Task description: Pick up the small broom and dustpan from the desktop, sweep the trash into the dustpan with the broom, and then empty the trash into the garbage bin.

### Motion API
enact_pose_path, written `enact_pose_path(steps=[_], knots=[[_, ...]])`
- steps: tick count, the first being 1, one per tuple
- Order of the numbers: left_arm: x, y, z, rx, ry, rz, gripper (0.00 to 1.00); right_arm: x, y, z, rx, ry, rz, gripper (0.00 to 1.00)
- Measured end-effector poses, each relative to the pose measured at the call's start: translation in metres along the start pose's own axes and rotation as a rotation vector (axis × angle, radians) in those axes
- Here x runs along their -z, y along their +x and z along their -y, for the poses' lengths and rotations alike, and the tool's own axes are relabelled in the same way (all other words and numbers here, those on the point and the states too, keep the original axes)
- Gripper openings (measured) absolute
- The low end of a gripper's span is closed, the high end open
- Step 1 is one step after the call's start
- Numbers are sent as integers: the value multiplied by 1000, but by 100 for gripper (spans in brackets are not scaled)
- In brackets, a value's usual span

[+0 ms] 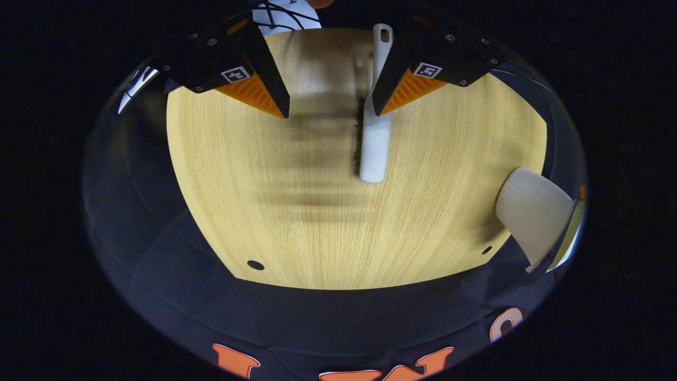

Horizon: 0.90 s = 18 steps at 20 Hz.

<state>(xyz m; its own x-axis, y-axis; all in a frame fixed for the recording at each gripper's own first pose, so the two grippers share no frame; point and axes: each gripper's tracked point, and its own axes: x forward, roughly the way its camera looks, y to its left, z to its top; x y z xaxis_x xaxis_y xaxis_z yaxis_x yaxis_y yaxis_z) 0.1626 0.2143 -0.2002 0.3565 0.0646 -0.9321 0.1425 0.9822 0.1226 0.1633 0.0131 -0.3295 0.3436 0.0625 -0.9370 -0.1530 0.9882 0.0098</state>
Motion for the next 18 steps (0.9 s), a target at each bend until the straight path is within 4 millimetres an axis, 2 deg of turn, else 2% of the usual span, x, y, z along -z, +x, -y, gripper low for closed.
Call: enact_pose_path(steps=[2,3,4,5,7,8,13,18], knots=[[-13,13,35,75,30,10,30,0,1,1,-1,-13,0,95],[-17,6,67,110,36,11,30,1,1,1,-2,-16,-2,95],[-22,5,85,139,38,5,31,3,1,-1,-5,-17,-3,95],[-6,13,83,166,34,-3,31,6,1,-5,-4,-18,-5,95],[4,24,112,204,18,-34,31,9,1,-4,-2,-20,-11,95],[11,32,134,216,4,-51,31,10,1,-3,-2,-21,-17,95],[42,70,183,274,-40,-149,31,14,2,-2,-10,-19,-23,95],[68,105,208,280,-85,-239,32,18,3,-1,-12,-19,-34,95]])
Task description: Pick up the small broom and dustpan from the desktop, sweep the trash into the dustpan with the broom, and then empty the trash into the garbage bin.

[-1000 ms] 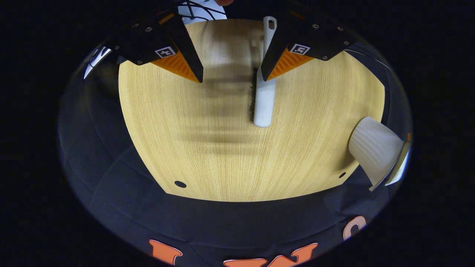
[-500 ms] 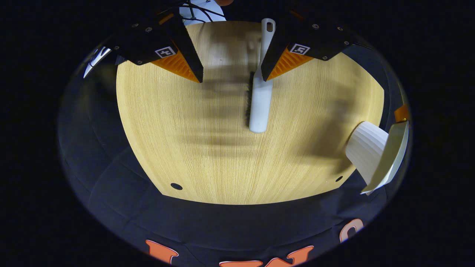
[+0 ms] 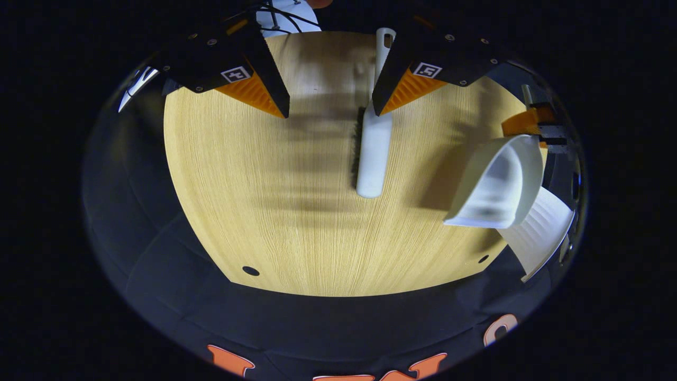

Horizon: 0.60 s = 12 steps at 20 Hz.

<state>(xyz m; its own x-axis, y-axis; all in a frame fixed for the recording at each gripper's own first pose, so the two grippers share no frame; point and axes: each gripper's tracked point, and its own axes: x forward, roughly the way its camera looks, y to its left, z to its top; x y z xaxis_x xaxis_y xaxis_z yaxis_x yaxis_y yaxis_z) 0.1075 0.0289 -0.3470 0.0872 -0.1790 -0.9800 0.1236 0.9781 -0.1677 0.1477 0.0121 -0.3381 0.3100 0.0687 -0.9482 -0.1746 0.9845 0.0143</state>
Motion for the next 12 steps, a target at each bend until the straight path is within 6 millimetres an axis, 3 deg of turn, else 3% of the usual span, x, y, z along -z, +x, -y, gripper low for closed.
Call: enact_pose_path(steps=[5,10,12], knots=[[26,37,20,26,-56,-90,31,3,2,0,2,-3,-9,95],[45,49,42,33,-94,-156,33,6,6,1,6,-7,-28,95],[41,50,34,29,-97,-163,34,7,5,2,13,-4,-40,95]])
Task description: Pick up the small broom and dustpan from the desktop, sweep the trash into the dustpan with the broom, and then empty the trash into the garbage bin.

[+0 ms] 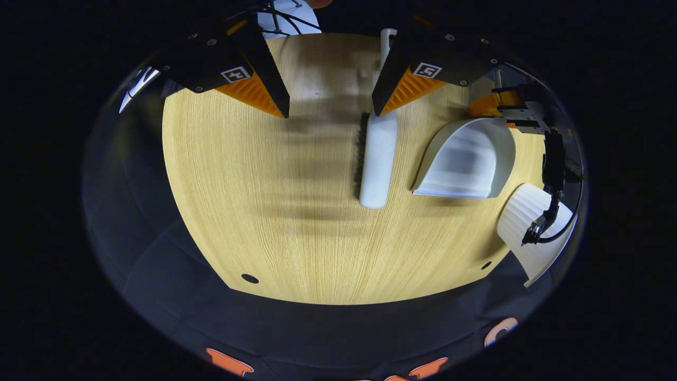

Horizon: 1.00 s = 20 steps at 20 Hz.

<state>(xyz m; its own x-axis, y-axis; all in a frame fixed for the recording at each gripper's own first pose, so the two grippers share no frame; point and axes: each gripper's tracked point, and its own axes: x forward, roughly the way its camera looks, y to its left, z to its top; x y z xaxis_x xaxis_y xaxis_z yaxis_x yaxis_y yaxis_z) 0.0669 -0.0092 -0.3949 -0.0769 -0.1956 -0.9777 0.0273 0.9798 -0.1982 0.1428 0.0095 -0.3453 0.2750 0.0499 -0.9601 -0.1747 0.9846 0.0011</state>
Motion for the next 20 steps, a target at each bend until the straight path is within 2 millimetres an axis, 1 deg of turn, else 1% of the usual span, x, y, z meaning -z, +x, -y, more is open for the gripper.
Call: enact_pose_path(steps=[1,2,3,4,5,6,7,8,10,12,14,15,16,17,18,20], knots=[[-4,6,0,-3,3,4,35,2,1,0,1,4,-4,95],[-5,7,-1,-14,11,8,36,2,2,0,3,7,-7,95],[-3,-2,-1,-29,29,21,37,5,4,2,1,9,-7,95],[-3,-6,-1,-37,37,28,41,4,3,3,2,11,-6,95],[-3,-13,-1,-34,41,41,47,3,4,2,-4,14,-3,95],[-2,-19,-1,-32,38,45,54,2,4,2,-7,18,2,95],[-2,-26,1,-31,34,56,59,0,2,1,-13,24,11,95],[-2,-32,2,-32,32,63,66,-2,1,2,-16,31,19,95],[-10,-45,8,-13,27,84,70,-8,-8,4,-17,34,36,95],[-13,-53,7,-20,25,116,72,-19,-20,12,10,12,88,95],[-28,-72,7,-31,31,201,73,-36,-37,15,26,9,159,95],[-39,-84,4,-35,37,243,75,-44,-47,17,34,14,192,95],[-50,-96,2,-48,41,290,79,-54,-57,19,36,23,226,95],[-63,-115,1,-51,45,343,81,-63,-67,21,35,36,262,95],[-78,-131,2,-64,46,401,86,-74,-76,23,38,45,310,95],[-107,-169,5,-88,60,516,90,-96,-98,28,53,49,402,95]])
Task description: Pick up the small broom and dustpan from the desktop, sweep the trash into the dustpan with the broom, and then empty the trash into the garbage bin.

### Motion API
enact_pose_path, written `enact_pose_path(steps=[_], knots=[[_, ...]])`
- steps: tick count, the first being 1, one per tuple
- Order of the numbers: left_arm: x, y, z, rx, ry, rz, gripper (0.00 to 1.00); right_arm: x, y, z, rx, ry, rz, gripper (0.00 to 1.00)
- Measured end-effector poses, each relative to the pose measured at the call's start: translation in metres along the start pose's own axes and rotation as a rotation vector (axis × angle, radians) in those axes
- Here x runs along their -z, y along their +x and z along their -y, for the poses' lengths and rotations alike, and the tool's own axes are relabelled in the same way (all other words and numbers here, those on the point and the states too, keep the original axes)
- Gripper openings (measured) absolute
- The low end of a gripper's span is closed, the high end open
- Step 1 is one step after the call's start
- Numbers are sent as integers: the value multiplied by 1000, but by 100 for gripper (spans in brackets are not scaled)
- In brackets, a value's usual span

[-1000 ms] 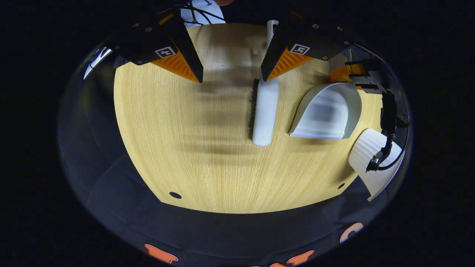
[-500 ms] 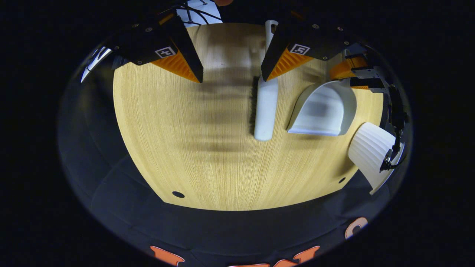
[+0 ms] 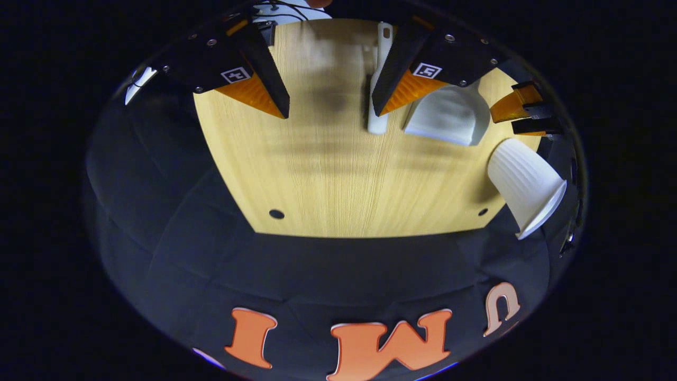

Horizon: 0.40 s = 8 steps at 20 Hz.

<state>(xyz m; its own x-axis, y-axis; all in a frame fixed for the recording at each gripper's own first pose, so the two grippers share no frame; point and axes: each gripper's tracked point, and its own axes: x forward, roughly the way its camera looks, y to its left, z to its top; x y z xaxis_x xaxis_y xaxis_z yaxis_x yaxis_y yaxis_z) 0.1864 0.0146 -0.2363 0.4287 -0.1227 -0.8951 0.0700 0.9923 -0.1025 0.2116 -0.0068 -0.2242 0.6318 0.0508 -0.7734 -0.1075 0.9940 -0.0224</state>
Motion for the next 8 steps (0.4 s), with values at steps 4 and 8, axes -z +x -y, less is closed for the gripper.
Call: enact_pose_path(steps=[4,8], knots=[[-57,-37,-5,-48,48,249,92,-68,-33,2,8,11,248,95],[-94,-52,-1,-87,72,484,92,-117,-70,7,15,18,477,94]])
